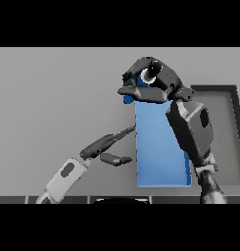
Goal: Pick up the blue pipe and place it into the blue bin.
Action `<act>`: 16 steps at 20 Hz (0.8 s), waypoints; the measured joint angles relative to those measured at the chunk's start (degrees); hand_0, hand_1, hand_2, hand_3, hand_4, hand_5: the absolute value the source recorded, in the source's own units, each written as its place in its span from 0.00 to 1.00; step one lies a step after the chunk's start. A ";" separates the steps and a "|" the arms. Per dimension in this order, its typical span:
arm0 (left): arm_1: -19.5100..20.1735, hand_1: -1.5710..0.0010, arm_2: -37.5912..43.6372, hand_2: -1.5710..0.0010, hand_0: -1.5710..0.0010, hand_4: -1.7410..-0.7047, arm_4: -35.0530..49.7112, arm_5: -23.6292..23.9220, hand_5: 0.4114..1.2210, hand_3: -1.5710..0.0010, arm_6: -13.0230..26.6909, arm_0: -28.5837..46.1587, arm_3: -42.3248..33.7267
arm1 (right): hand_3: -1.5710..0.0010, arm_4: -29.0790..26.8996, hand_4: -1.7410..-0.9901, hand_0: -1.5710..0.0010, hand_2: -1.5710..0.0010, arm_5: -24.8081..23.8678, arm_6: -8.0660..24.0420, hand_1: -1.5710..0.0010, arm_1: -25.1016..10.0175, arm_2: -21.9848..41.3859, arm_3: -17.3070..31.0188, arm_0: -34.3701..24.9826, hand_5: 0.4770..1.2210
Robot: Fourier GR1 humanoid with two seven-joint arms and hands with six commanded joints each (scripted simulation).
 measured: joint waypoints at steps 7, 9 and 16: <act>0.71 1.00 0.62 1.00 1.00 0.88 -1.20 0.82 0.06 1.00 0.89 -0.43 0.81 | 0.00 5.56 0.32 0.00 0.00 -0.78 0.37 0.00 -6.55 -5.47 14.00 4.66 1.00; 1.39 1.00 0.87 1.00 1.00 0.89 -1.54 0.87 0.06 1.00 -0.08 -0.15 0.80 | 0.00 6.64 0.32 0.00 0.00 -2.04 0.58 0.00 -7.06 -5.90 15.00 8.16 1.00; 2.15 1.00 0.49 1.00 1.00 0.88 -1.12 0.45 0.07 1.00 -0.07 1.14 -0.94 | 0.00 9.49 0.32 0.00 0.00 -7.70 6.56 0.00 -7.75 -4.70 13.82 22.16 1.00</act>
